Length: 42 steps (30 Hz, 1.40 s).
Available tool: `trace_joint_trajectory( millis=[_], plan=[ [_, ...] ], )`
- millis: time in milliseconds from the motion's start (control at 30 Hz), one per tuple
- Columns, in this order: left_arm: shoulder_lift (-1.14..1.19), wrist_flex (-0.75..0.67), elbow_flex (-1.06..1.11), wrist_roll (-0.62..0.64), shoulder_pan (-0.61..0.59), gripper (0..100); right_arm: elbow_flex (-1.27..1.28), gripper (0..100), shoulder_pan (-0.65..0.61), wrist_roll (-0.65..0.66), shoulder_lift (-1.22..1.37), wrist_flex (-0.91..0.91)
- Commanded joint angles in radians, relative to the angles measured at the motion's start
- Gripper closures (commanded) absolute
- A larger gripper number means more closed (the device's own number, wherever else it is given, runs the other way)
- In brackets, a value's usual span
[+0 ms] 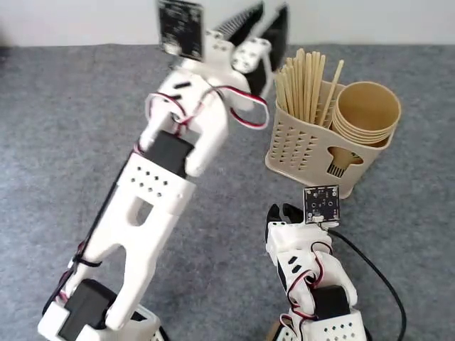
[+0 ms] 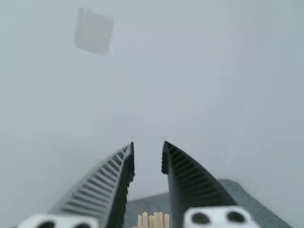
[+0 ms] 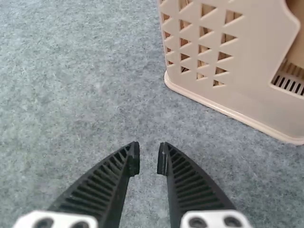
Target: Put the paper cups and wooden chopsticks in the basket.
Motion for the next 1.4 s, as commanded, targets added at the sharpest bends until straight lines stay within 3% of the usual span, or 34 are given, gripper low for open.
trace_joint_trajectory(
  millis=[0, 233, 367, 800, 1200, 1367],
  plan=[
    [-0.057, 0.075, -0.062, -0.012, -0.046, 98, 0.018, 91.6, -0.007, 0.014, 0.008, -0.012],
    [-0.272, 0.408, 0.022, -0.014, -0.071, 99, 0.018, 91.6, -0.007, 0.014, 0.008, -0.012],
    [-0.431, 0.491, 0.153, -0.015, -0.086, 99, 0.018, 91.6, -0.007, 0.014, 0.008, -0.012],
    [-1.148, 0.494, 0.843, -0.101, -0.193, 99, 0.018, 92.0, -0.001, 0.014, 0.002, -0.012],
    [-1.676, 0.500, 1.426, -0.101, -0.198, 99, 0.015, 92.0, 0.061, 0.014, 0.001, -0.021],
    [-1.660, 0.496, 1.523, -0.109, -0.198, 99, 0.017, 92.0, 0.110, 0.014, 0.001, -0.012]
  ],
)
